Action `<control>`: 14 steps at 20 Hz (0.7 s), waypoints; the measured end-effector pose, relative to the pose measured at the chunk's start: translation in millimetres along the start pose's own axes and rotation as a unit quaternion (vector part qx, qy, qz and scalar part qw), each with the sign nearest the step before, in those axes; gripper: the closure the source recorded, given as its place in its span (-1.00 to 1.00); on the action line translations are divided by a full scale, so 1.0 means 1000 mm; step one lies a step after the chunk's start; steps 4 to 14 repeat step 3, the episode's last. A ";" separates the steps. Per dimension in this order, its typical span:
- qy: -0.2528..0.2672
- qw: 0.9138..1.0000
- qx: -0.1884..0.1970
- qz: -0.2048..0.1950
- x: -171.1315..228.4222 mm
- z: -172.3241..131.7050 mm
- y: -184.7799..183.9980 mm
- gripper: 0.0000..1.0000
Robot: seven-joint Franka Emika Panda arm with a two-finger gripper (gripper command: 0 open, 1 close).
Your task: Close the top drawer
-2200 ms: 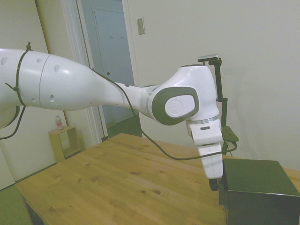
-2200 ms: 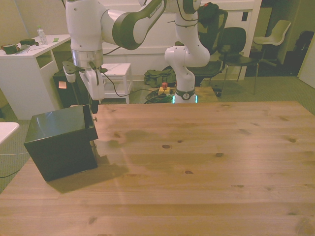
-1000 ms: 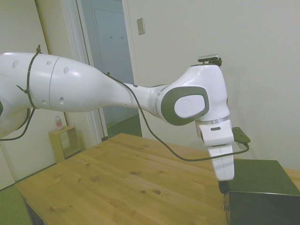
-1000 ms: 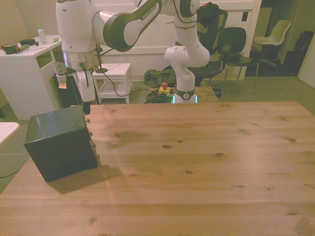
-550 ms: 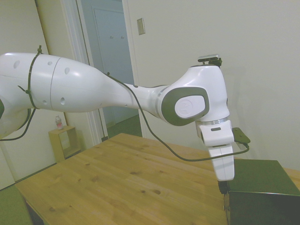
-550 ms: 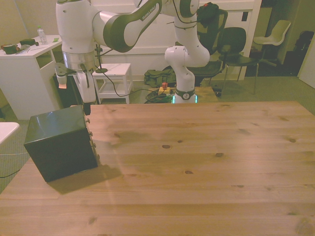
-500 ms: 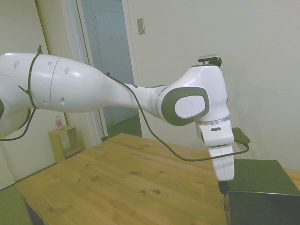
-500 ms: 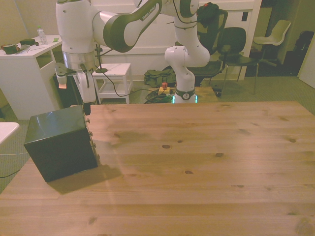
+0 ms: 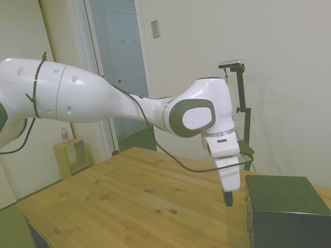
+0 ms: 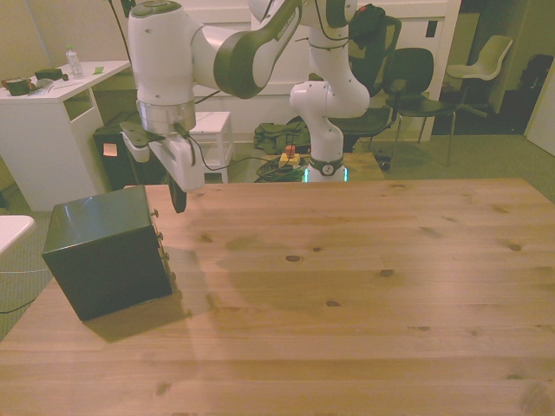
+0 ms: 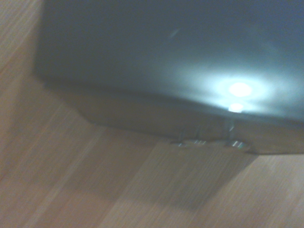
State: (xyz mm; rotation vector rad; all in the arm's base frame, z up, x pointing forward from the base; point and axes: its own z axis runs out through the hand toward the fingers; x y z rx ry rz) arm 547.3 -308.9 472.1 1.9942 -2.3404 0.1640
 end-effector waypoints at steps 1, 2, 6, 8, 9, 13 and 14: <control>0.001 1.000 0.002 -0.007 -0.010 -0.004 0.002 1.00; 0.001 1.000 0.004 -0.012 -0.020 -0.008 0.005 1.00; 0.001 1.000 0.008 -0.018 -0.030 -0.014 0.007 1.00; 0.001 1.000 0.008 -0.018 -0.030 -0.014 0.007 1.00; 0.001 1.000 0.008 -0.018 -0.030 -0.014 0.007 1.00; 0.001 1.000 0.008 -0.018 -0.030 -0.014 0.007 1.00; 0.001 1.000 0.008 -0.018 -0.030 -0.014 0.007 1.00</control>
